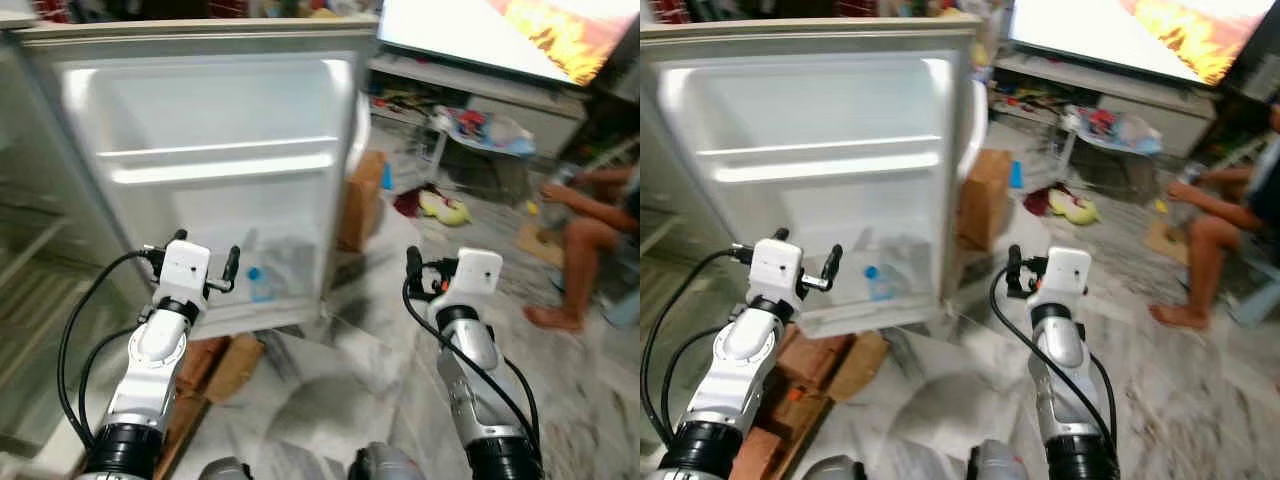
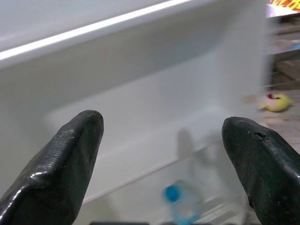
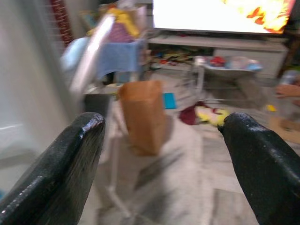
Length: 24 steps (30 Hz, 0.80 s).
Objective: Restocking fridge
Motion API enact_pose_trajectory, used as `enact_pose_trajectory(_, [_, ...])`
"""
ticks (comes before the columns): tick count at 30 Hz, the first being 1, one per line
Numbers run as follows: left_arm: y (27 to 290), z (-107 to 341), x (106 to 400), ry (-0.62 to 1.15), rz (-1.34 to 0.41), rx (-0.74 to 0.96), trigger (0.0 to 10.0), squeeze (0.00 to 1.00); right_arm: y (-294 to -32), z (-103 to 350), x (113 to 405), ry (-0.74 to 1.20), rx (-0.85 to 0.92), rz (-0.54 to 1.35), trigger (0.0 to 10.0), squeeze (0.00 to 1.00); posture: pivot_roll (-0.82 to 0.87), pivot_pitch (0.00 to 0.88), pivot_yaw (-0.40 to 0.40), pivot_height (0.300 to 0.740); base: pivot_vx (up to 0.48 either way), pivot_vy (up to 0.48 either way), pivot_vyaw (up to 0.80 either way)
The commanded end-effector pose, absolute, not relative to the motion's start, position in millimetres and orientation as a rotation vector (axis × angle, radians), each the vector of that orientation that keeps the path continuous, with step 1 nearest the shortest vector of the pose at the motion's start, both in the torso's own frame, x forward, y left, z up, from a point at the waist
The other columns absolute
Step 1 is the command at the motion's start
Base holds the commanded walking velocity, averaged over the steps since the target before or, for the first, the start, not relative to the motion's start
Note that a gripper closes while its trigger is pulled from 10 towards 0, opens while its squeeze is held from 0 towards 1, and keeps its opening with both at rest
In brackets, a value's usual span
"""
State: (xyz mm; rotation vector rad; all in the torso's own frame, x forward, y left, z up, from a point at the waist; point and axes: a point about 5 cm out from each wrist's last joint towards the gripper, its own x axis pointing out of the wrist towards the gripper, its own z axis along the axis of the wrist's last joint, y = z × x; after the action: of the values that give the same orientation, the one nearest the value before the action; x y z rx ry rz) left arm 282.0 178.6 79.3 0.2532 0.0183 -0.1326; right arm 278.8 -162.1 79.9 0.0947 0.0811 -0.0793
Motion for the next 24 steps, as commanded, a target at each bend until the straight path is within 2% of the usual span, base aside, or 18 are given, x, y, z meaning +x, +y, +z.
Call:
enact_pose_trajectory(1, [167,80,281,0.007,-0.171,0.252,10.0,0.0,-173,79,277,0.088,0.081,-0.116,10.0,0.0,0.0,0.0,-0.026,0.74,0.0,-0.398,-0.8])
enact_pose_trajectory(5, [171,83,283,0.004,-0.165,0.25,10.0,0.0,-173,81,278,0.071,0.091,-0.117,10.0,0.0,0.0,0.0,-0.025,0.74,0.0,-0.077,-0.7])
enact_pose_trajectory(11, [177,85,285,-0.009,-0.145,0.286,10.0,0.0,-166,87,278,0.045,0.08,-0.053,10.0,0.0,0.0,0.0,-0.031,0.74,0.047,0.0,0.0])
enact_pose_trajectory(24, [170,83,284,-0.003,-0.149,0.293,10.0,0.0,-160,101,283,-0.029,0.03,0.026,10.0,0.0,0.0,0.0,-0.035,0.74,0.351,-0.322,0.76])
